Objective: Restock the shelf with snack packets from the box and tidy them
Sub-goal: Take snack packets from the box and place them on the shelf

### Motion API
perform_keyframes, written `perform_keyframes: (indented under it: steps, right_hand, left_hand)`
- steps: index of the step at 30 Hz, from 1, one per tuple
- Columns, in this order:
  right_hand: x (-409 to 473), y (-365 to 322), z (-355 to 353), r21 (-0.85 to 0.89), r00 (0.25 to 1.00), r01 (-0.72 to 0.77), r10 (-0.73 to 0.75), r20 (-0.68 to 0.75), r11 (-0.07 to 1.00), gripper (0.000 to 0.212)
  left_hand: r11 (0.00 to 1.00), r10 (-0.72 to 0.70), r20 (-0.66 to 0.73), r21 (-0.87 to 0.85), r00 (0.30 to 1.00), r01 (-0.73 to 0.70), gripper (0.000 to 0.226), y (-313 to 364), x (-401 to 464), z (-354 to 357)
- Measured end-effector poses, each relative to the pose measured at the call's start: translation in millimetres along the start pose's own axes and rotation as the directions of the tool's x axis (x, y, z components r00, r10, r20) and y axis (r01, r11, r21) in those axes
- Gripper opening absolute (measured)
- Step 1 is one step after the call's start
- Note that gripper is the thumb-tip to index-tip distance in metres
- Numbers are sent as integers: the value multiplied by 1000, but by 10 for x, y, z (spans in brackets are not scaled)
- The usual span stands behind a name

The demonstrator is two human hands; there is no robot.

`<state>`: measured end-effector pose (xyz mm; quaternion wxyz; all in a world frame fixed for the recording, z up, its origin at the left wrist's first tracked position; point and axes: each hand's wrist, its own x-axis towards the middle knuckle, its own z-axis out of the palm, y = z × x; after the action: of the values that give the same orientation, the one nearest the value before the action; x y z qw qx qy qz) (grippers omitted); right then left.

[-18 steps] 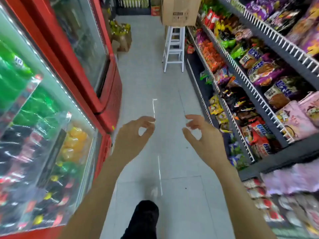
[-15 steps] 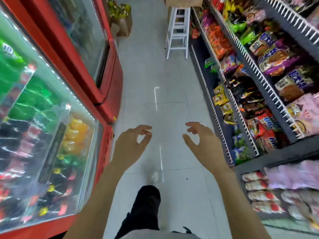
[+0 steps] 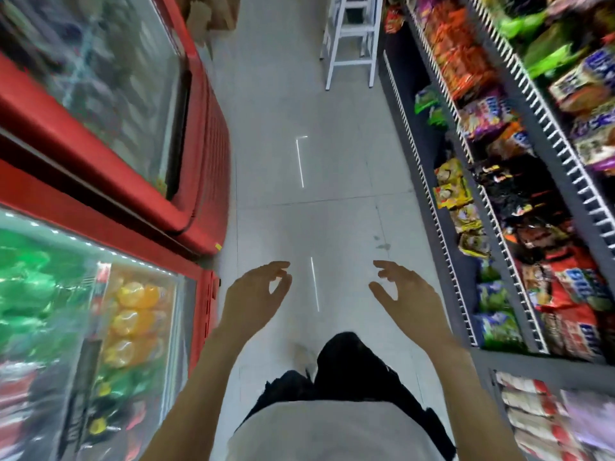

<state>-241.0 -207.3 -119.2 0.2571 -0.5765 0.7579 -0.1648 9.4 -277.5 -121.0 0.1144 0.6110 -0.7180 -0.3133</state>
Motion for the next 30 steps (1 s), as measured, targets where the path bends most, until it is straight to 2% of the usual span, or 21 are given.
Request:
perform_keyframes:
  steps: [3,8,11,15,22,26,30]
  right_hand:
    - [674,-50,-80,10,1000,-23,23,-7,1000,33]
    - [1980,-119,-223,69,1000,22,-21,-3,997,30]
    - [2838,-170,-461,108,998,65,-64,-8,992,31]
    - [3939,-305,-878,151,995,100,-95,-36,984,32]
    - [5834,-754,-1284,80,991,133,-133,-6,988,34]
    - [6889,-1019,-1282,36,993,116,-115,-19,993,34]
    - [7795,-1348,-1323,28,998,49,-47,-38,998,35]
  left_hand:
    - [997,8,-37,-70,999,-11,23,79,675,-87]
    - [929,-58,-83,-369,995,23,22,210,1804,-159]
    - [915,-42,-89,-403,995,3,23,328,2559,-317]
    - [956,41,-82,-285,996,-63,17,592,3662,-754]
    - [976,213,-206,9,955,-216,46,775,5622,-1465]
    - [942,314,-190,184,930,-280,44,664,6724,-1732]
    - [922,321,-108,264,941,-284,48,589,7737,-2054]
